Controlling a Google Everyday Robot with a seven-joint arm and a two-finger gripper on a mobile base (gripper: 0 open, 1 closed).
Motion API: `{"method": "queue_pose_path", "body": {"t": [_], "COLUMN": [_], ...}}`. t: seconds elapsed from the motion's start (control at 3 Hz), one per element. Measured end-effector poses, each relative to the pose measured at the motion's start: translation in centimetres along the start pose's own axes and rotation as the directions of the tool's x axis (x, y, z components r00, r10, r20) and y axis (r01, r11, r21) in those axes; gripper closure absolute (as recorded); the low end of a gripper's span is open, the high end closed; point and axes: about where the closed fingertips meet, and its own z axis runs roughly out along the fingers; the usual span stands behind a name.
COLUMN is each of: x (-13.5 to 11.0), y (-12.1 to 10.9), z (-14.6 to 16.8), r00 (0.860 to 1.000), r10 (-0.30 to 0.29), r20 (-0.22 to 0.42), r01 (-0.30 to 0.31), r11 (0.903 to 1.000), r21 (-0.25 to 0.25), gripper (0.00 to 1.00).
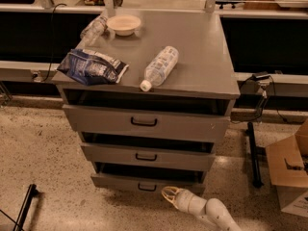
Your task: Close bottom drawer
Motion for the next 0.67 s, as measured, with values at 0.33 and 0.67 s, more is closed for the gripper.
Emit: {"method": "queue_pose_path", "body": {"t": [0.33,0.67], "x": [0.7,1.1], "y": [0.0,-1.2], "z": [1.2,2.7], "r00": [1.000,1.000], "r10": [-0.003,-0.005], "r20": [0.011,0.029], "r01": [0.003,0.004], "r11": [1.0000,0.9997], "r21": [0.000,0.025], "gripper": [1.00,1.00]}}
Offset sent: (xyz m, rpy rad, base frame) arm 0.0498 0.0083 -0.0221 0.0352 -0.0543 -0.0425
